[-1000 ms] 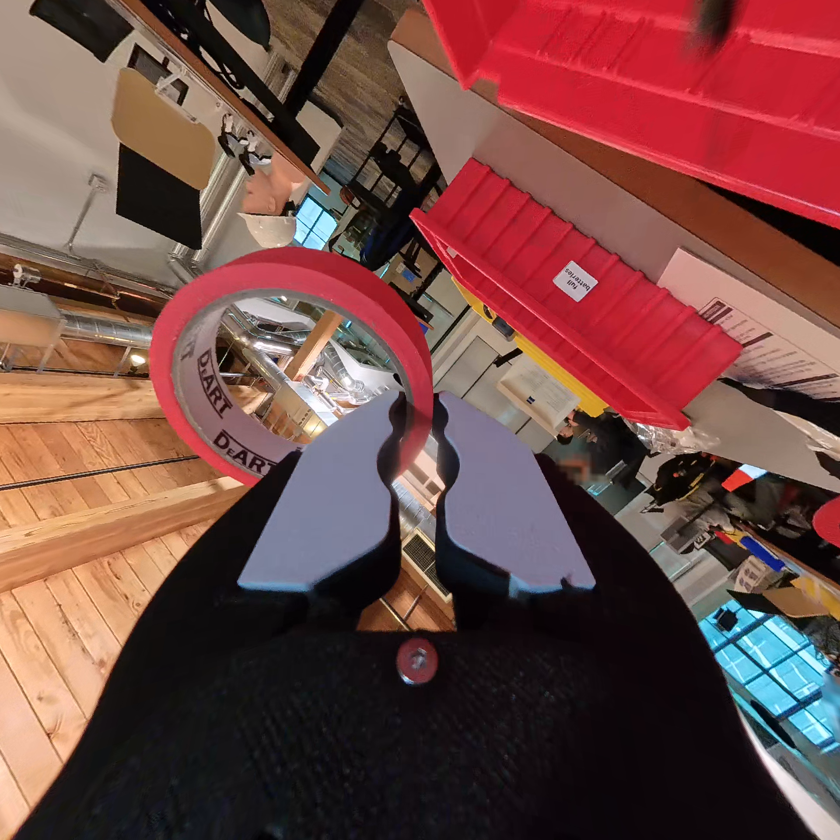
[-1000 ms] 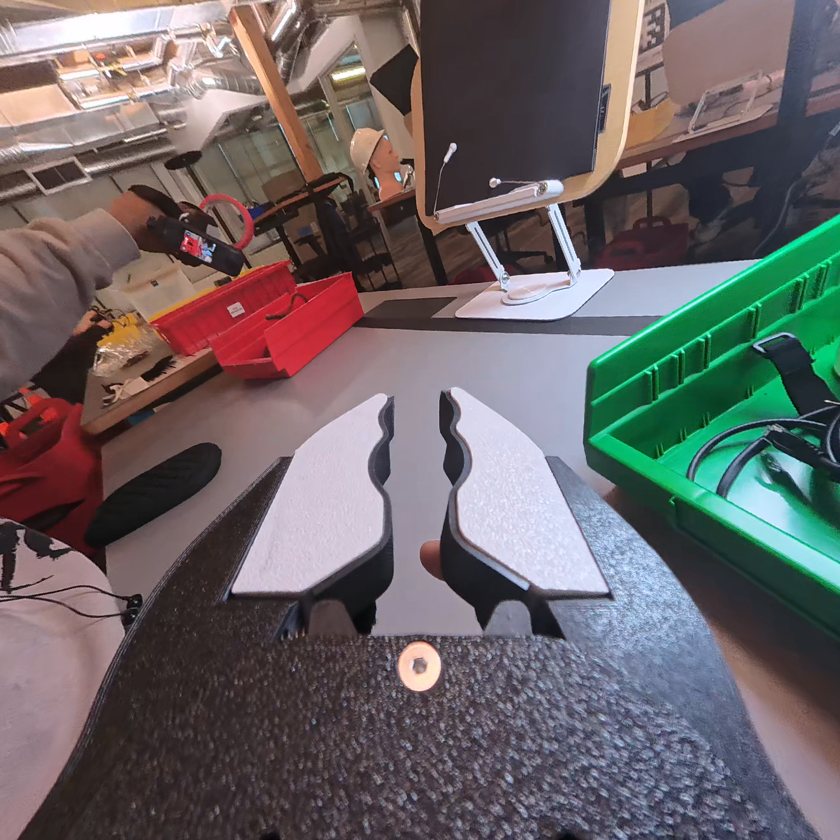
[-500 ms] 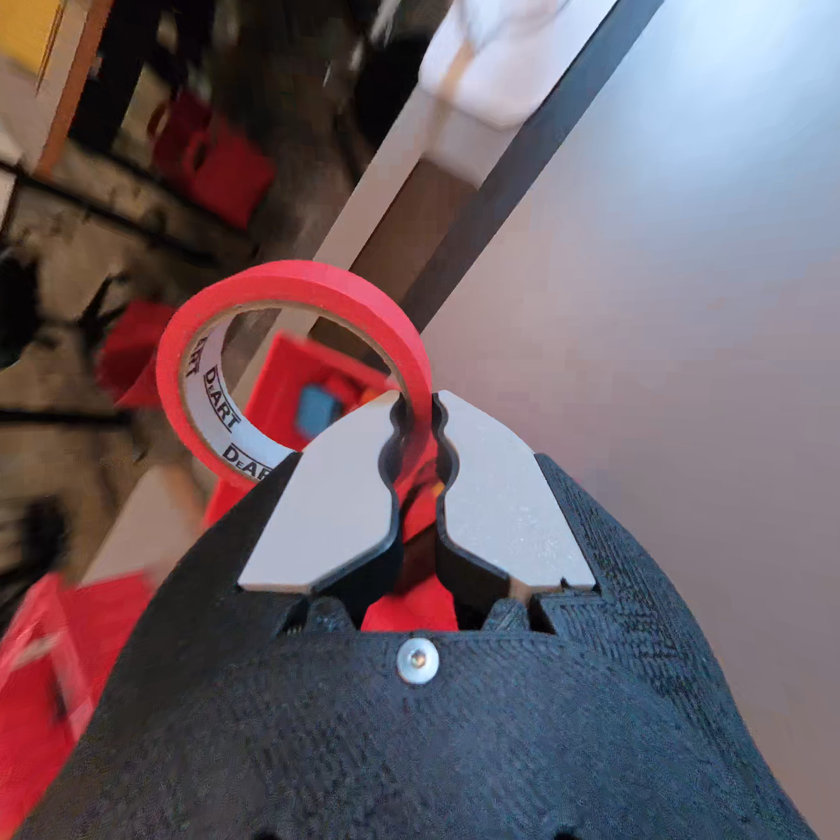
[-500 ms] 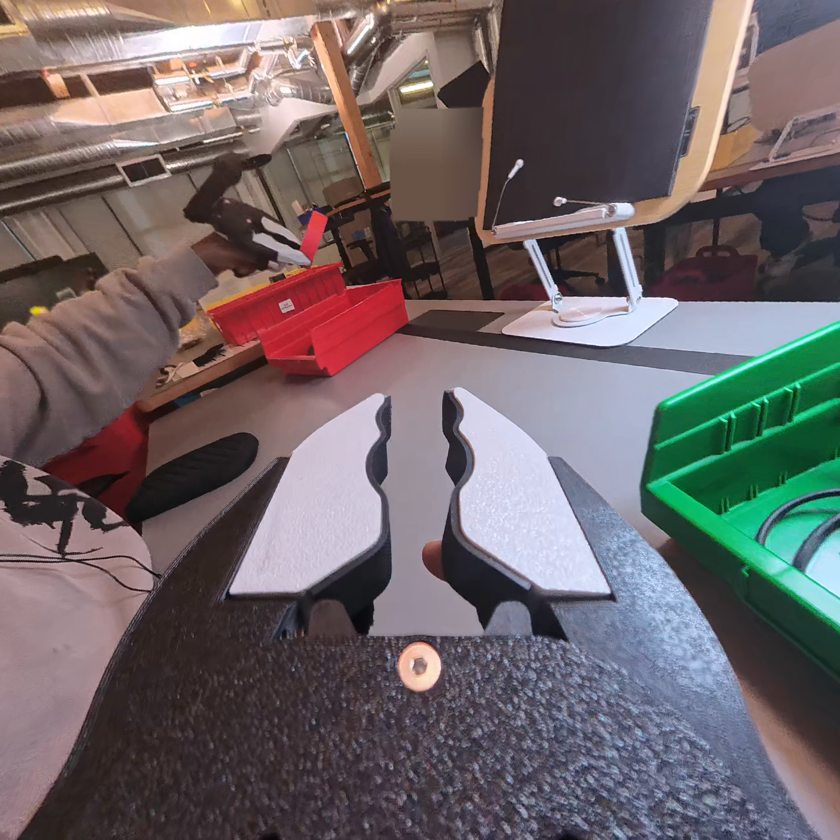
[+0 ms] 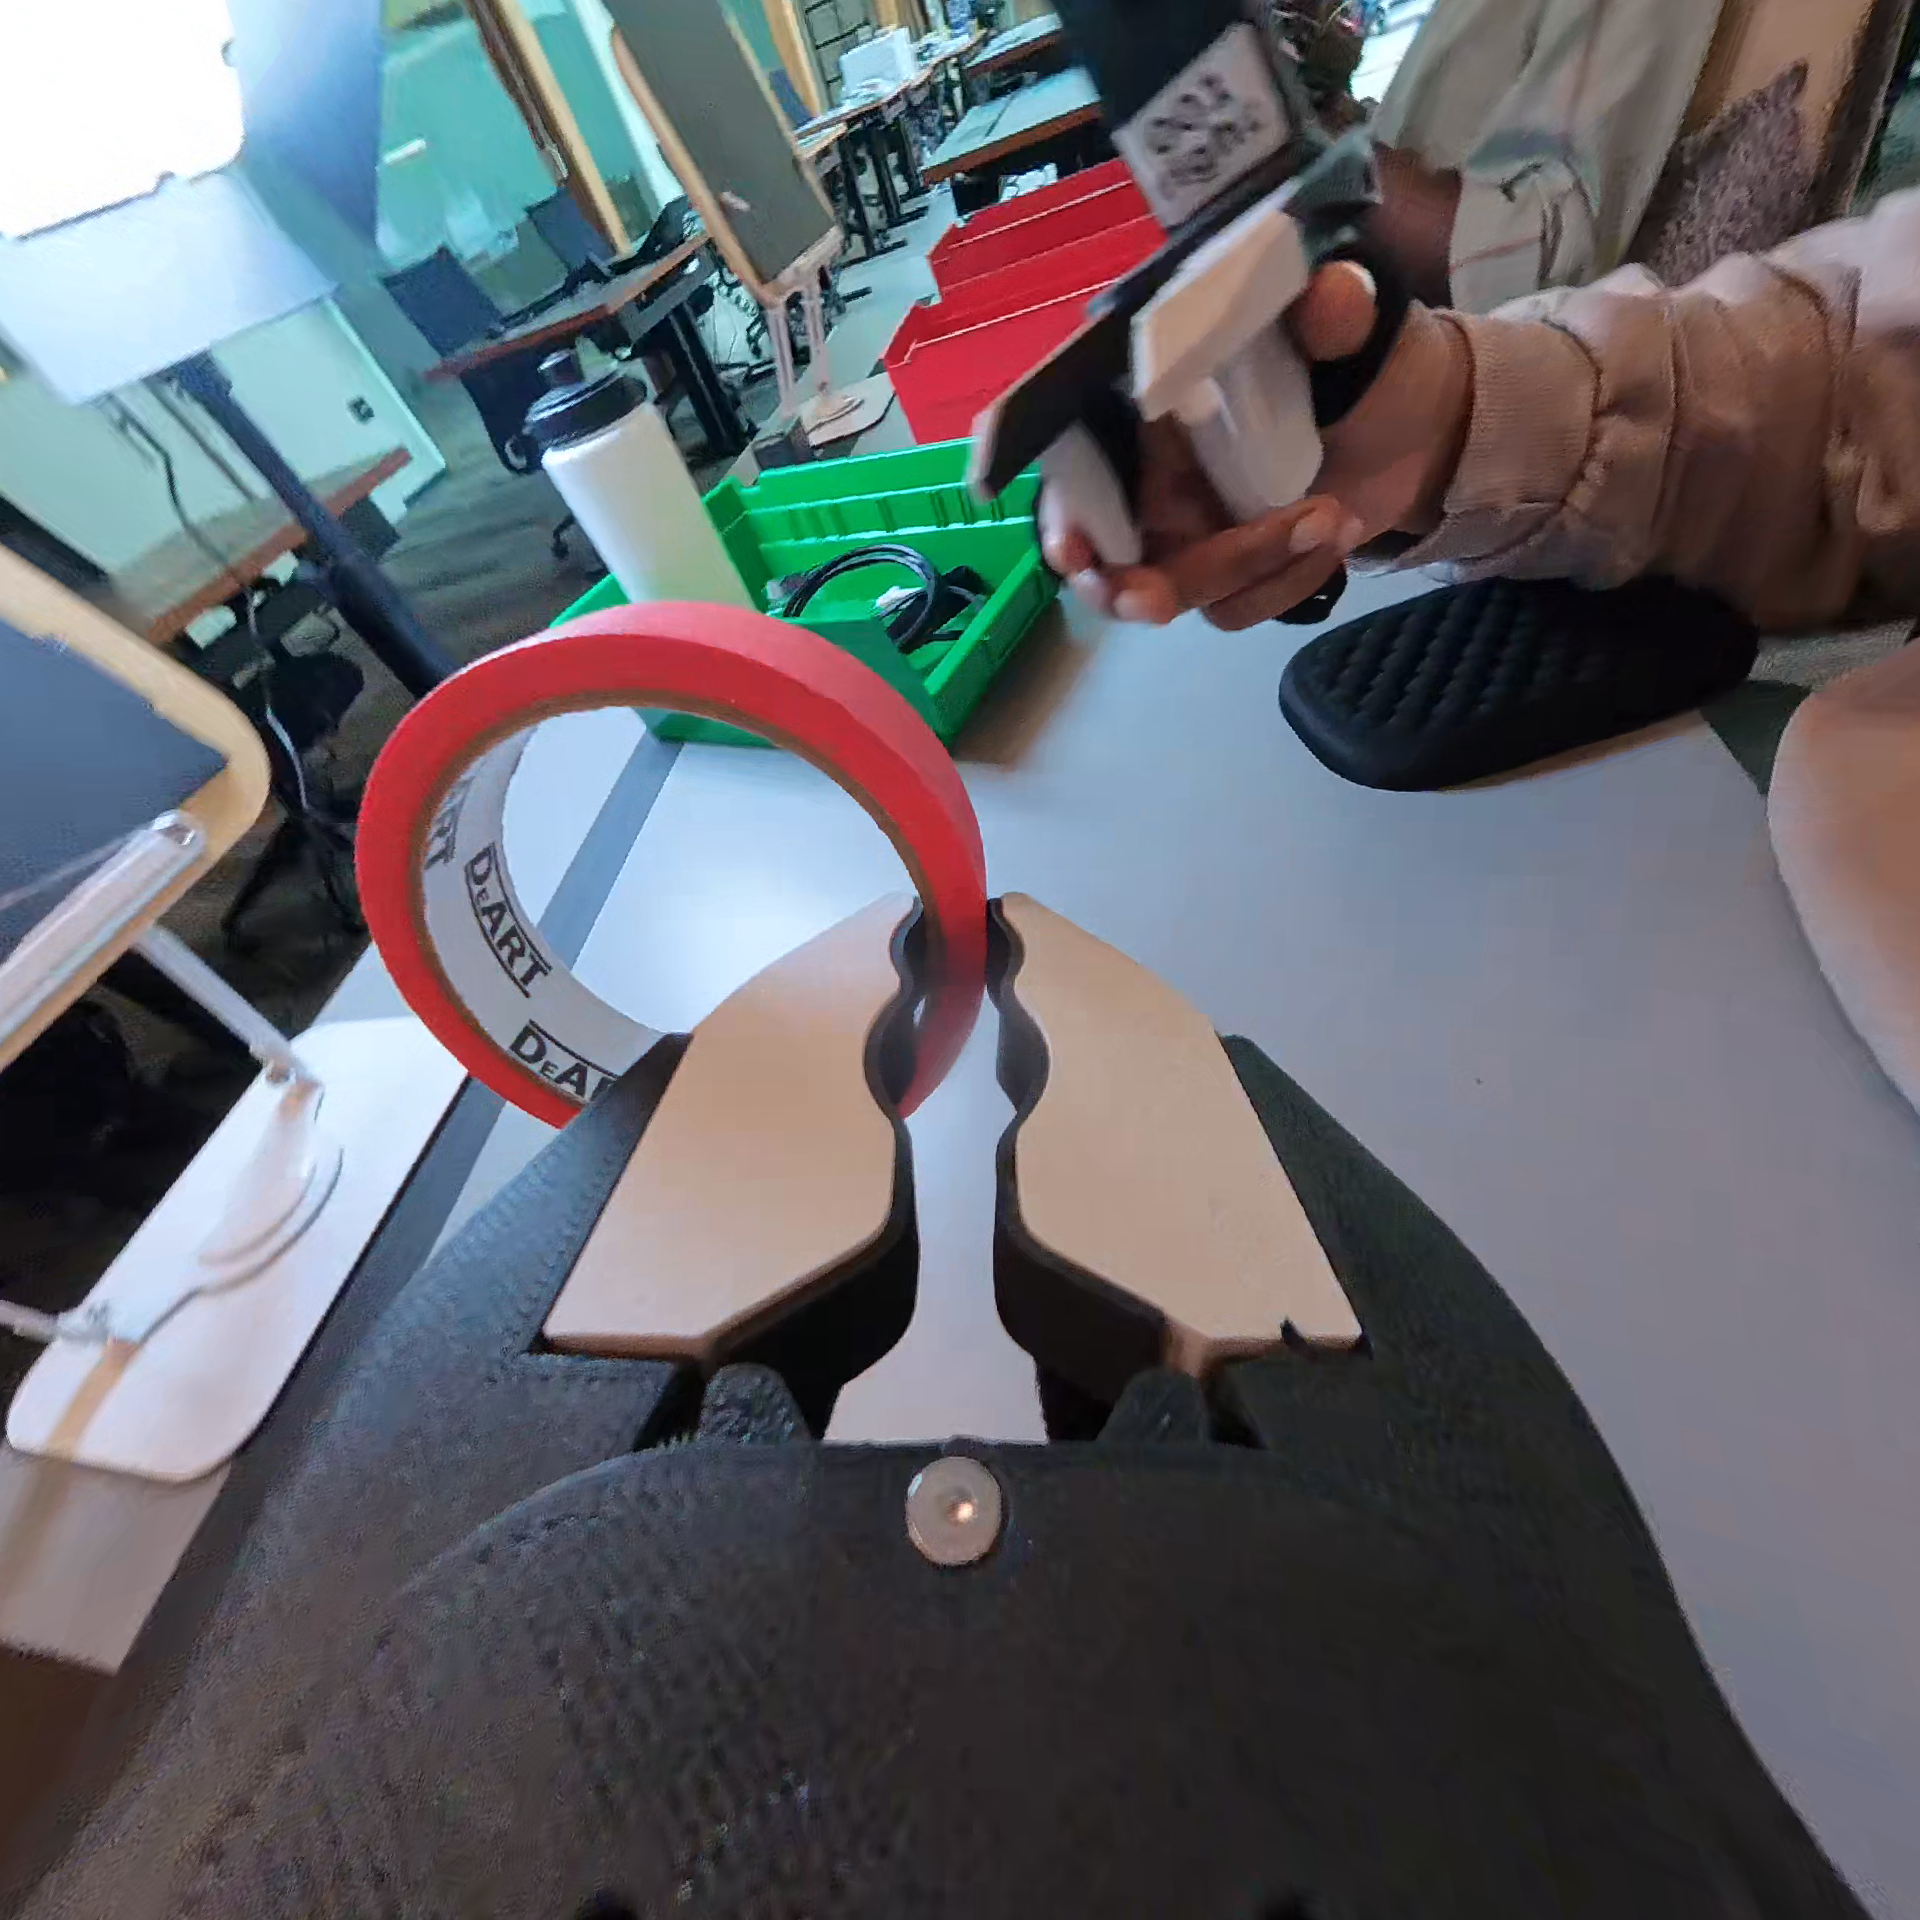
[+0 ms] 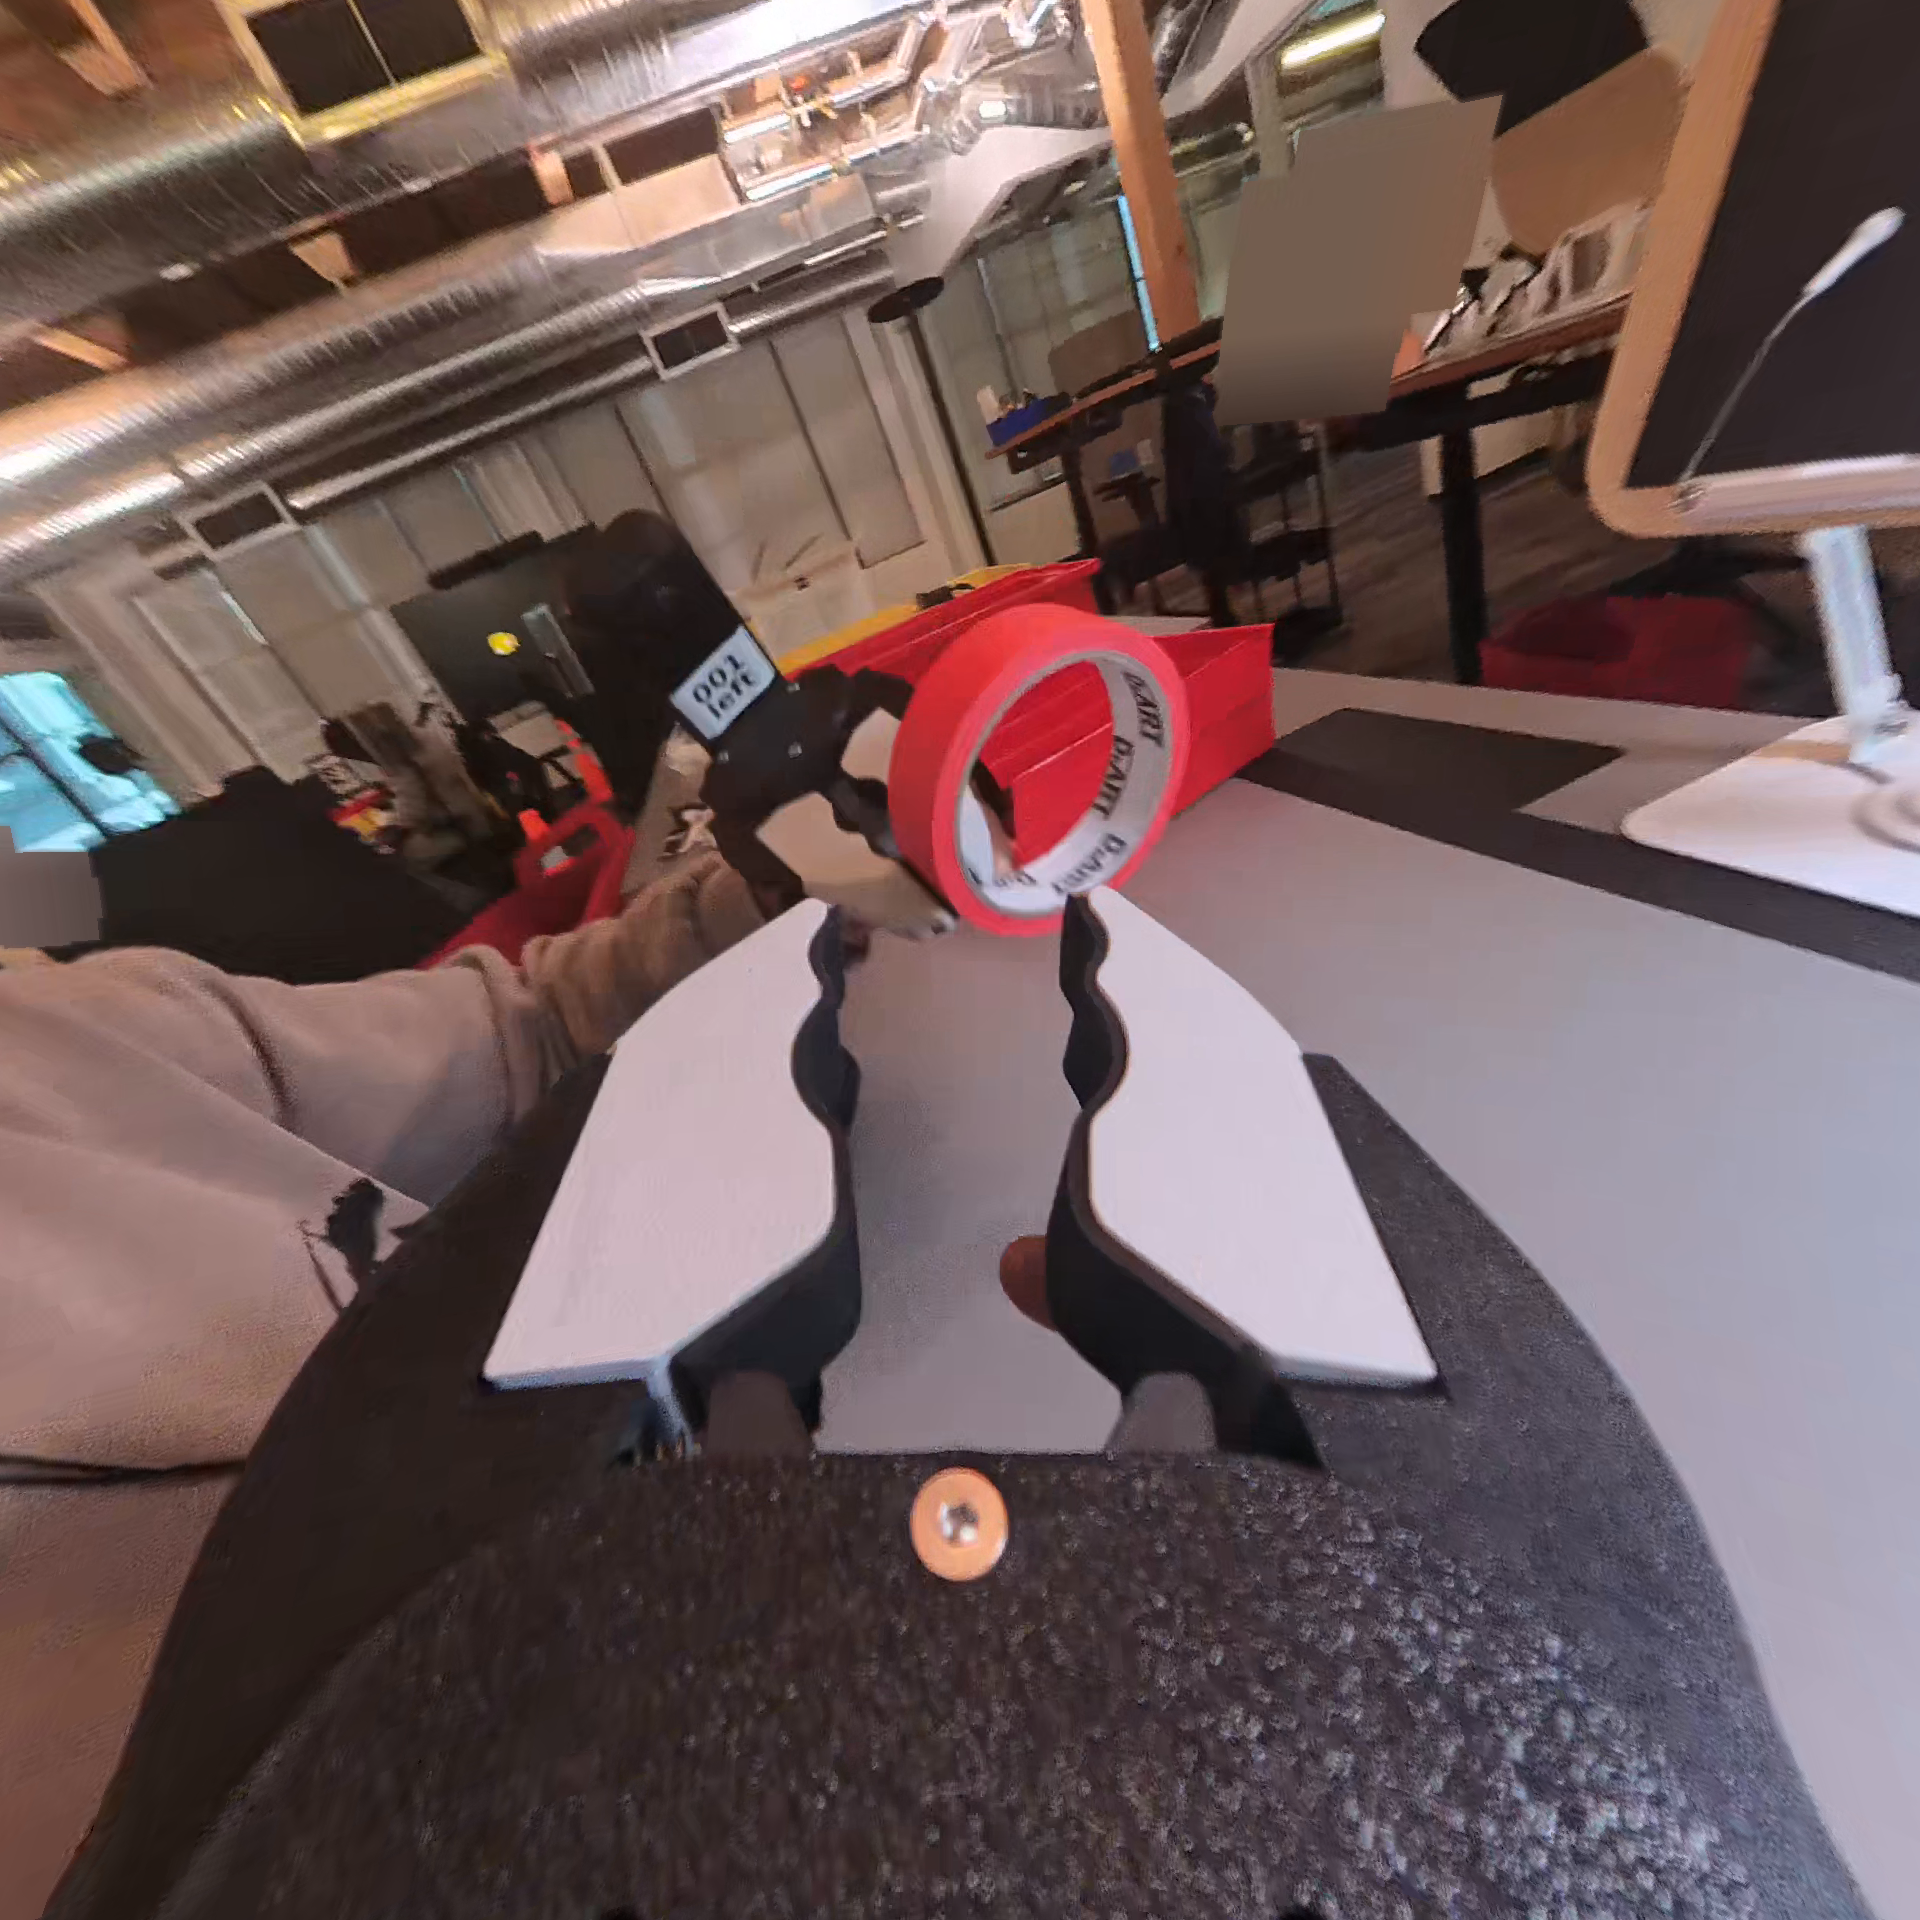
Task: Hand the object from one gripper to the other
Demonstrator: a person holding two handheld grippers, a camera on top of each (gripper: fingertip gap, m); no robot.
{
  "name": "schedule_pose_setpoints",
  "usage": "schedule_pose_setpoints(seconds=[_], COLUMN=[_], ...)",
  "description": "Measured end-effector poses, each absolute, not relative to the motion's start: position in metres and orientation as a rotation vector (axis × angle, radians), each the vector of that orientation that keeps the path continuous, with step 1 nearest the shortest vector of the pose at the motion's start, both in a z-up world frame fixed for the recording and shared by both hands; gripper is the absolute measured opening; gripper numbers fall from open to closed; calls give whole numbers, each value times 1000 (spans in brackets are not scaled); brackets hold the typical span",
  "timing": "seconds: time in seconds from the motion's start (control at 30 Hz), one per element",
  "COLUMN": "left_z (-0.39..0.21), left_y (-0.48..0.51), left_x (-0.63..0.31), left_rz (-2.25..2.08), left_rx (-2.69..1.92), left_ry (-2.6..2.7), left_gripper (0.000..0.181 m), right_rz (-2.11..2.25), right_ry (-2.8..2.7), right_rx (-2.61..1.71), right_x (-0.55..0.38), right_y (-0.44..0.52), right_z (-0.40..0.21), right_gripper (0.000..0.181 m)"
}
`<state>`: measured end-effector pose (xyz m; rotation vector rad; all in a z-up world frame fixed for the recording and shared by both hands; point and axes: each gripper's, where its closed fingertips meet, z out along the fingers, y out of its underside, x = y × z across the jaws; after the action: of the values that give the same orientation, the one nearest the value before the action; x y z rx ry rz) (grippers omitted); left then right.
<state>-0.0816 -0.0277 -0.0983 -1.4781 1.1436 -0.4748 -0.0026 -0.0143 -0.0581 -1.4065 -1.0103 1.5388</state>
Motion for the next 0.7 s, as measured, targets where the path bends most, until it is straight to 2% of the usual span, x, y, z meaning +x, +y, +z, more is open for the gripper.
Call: schedule_pose_setpoints(seconds=[0.1, 0.17, 0.27, 0.3, 0.43, 0.53, 0.7], left_z=[-116, -131, -144, -144, -117, -94, -93], left_y=[-30, -30, -33, -35, -43, -35, -30], left_x=[-48, -41, -45, -48, -61, -74, -78], left_rz=[-363, -262, -296, -385, -1081, -1456, -1763], left_rx=[-1409, -1402, -1425, -1442, -1535, -1490, -1462], left_ry=[1242, 1290, 1267, 1224, 906, 626, 432], left_gripper=[10, 11, 11, 12, 37, 37, 42], right_rz=[1660, 1760, 1725, 1640, 1209, 897, 472], right_ry=[-1040, -1129, -1215, -1270, -1476, -1560, -1647], right_rx=[-1468, -1456, -1382, -1313, -1092, -962, -671], right_x=[-38, -51, -54, -52, -47, -49, -56], right_y=[-19, -32, -35, -36, -36, -36, -50], right_z=[-64, -73, -87, -90, -110, -127, -148], right_gripper=[50, 17, 13, 12, 9, 10, 9])
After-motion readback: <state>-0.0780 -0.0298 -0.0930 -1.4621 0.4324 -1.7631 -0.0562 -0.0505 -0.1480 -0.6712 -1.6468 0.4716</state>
